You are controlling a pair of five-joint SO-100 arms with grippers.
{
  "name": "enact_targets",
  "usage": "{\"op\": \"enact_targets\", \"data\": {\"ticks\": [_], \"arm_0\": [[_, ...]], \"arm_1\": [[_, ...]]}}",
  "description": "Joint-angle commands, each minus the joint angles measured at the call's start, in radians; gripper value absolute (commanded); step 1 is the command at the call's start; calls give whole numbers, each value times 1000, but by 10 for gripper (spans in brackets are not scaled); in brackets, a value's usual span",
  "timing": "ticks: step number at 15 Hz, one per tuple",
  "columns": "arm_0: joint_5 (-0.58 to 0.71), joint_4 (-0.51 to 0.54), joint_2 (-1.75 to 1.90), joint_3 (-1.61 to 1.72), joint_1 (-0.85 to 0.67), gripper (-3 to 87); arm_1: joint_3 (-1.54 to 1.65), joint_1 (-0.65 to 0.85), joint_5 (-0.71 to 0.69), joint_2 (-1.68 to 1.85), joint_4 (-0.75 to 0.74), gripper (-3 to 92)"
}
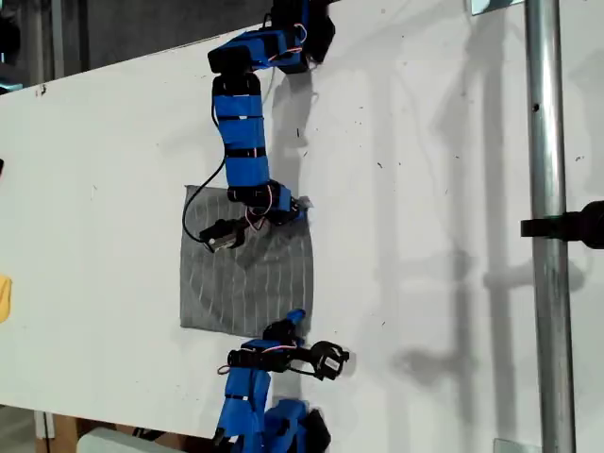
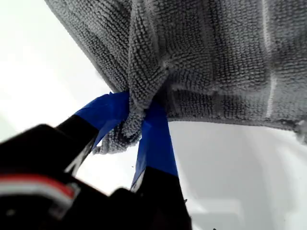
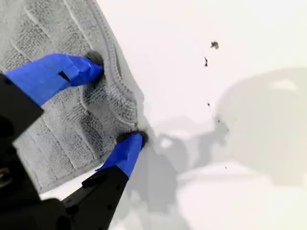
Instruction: Grasp corners of a towel and fold twice.
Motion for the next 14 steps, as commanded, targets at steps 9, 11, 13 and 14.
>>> {"op": "enact_targets", "data": {"ticks": [9,11,13,14], "arm_0": [[-124,417,32,-383,117,-29],[-152,549,92,-509,158,-29],[-172,649,126,-603,187,-29],[-173,657,144,-614,193,-29]], "arm_1": [[12,-98,71,293,137,-3],[9,-137,92,416,179,-3],[-29,-175,101,474,213,-3],[-60,-186,101,477,218,-3]]}}
